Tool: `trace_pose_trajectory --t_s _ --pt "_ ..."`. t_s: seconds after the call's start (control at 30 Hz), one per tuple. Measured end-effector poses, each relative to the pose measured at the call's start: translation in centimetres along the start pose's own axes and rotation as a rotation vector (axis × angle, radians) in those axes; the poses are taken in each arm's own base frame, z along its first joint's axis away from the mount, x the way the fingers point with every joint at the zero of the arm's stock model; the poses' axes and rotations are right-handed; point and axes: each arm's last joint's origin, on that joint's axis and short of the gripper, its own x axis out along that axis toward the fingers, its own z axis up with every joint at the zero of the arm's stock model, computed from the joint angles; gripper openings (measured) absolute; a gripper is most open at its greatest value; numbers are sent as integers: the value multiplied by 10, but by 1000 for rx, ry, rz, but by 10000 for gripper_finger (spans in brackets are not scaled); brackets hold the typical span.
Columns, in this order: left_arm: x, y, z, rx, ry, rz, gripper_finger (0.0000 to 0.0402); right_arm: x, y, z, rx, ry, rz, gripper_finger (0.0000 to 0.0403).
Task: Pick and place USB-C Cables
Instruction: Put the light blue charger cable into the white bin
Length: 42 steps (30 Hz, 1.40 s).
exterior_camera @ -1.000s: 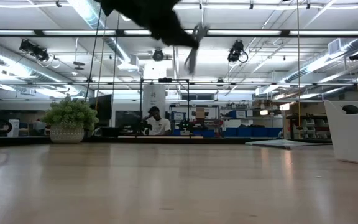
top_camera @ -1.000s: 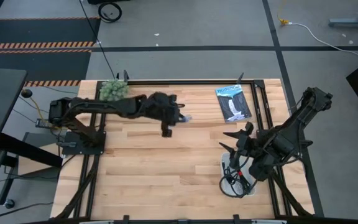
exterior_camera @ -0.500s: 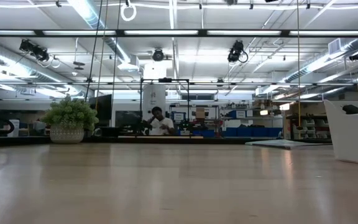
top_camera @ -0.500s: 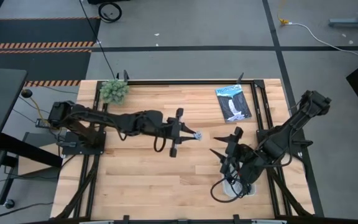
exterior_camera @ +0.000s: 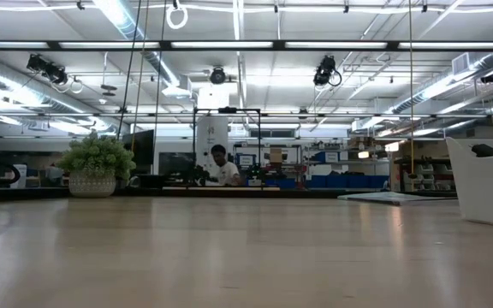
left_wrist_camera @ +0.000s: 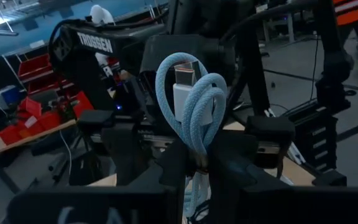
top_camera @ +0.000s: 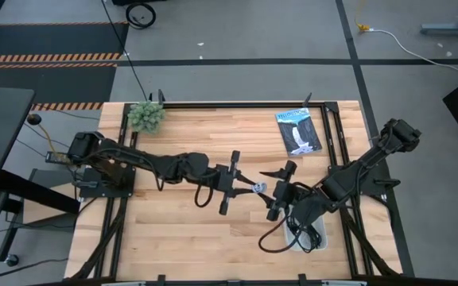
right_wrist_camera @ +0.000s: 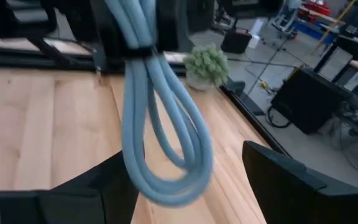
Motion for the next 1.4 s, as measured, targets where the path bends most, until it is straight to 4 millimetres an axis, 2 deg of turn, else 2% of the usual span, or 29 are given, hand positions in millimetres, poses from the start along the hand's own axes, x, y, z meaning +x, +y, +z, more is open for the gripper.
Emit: trace_pose_trajectory --t_s 0.33,0.87,0.97,1.1,1.27,1.4 --pt "0 0 0 0 2 1 56 -1 4 13 -13 -80 49 249" --pt "0 1 -2 13 25 -2 67 -1 4 13 -17 -81 55 89" --pt "0 1 -2 50 39 29 89 -1 5 13 -17 -81 54 56" --pt "-5 -1 4 91 63 78 140 -7 6 14 -10 -93 69 23" --pt "-23 0 19 102 167 159 203 -29 2 21 52 -128 128 22" --pt "-37 -2 17 45 313 167 221 -42 0 23 127 -143 159 36"
